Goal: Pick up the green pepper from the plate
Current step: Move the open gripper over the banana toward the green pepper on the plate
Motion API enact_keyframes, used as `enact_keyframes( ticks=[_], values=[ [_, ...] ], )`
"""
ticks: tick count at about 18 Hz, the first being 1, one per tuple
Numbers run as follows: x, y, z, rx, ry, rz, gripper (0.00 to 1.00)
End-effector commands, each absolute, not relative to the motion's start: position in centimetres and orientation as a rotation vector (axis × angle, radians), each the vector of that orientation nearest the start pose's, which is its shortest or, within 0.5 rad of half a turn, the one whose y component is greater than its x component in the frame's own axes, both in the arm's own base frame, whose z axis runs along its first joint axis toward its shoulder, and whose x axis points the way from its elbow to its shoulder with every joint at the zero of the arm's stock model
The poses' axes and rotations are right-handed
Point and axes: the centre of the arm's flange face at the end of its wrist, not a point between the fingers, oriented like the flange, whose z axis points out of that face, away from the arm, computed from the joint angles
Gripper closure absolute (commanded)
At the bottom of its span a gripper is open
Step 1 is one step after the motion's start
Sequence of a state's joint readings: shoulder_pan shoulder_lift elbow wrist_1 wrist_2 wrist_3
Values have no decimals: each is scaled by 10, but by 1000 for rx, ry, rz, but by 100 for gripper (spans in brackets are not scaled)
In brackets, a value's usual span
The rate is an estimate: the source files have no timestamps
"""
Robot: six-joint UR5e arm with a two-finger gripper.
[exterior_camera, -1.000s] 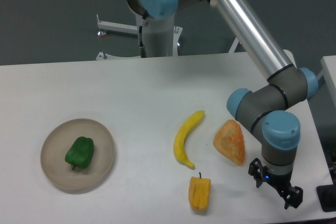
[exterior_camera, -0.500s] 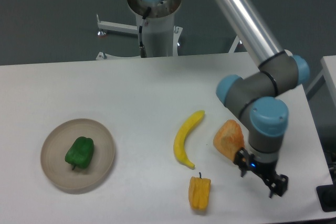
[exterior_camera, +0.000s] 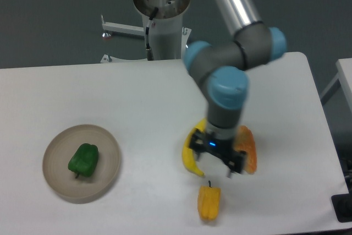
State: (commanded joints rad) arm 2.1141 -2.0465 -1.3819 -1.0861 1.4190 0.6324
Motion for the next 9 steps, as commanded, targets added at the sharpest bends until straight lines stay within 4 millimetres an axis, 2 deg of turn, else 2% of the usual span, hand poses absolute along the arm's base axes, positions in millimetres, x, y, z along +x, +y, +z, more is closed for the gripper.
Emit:
enact_keyframes(
  ticks=[2,5,9],
  values=[
    [-191,670,353,-2883,81,-92,0],
    [-146,679,352,-2875,-36,-182,0],
    [-89,689,330,-2889,-48,-218,0]
  ],
)
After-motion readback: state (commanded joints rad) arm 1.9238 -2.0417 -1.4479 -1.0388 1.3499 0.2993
